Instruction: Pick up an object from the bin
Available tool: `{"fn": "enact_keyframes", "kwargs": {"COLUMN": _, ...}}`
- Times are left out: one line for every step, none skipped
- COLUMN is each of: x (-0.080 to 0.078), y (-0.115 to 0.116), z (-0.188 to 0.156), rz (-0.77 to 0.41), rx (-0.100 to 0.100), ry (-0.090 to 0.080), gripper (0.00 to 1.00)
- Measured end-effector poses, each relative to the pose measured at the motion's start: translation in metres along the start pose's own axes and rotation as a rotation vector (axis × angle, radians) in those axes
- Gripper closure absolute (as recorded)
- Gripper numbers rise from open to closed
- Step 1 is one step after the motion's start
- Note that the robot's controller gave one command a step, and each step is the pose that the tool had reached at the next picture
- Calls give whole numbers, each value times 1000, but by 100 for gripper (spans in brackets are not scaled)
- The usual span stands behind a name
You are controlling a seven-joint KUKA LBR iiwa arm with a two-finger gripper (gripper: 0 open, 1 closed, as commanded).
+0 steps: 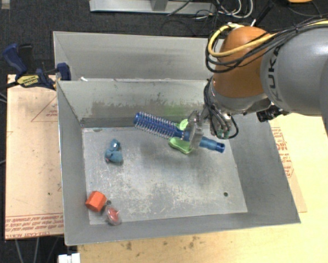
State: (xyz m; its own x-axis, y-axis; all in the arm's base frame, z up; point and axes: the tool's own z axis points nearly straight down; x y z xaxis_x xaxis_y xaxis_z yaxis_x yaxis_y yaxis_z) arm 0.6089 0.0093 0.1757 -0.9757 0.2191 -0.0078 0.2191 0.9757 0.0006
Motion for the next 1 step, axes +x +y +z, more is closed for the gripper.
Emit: {"fn": "enact_keyframes", "kwargs": {"x": -15, "y": 36, "z": -174, "rz": 5, "rx": -3, "ry": -3, "gripper": 100}}
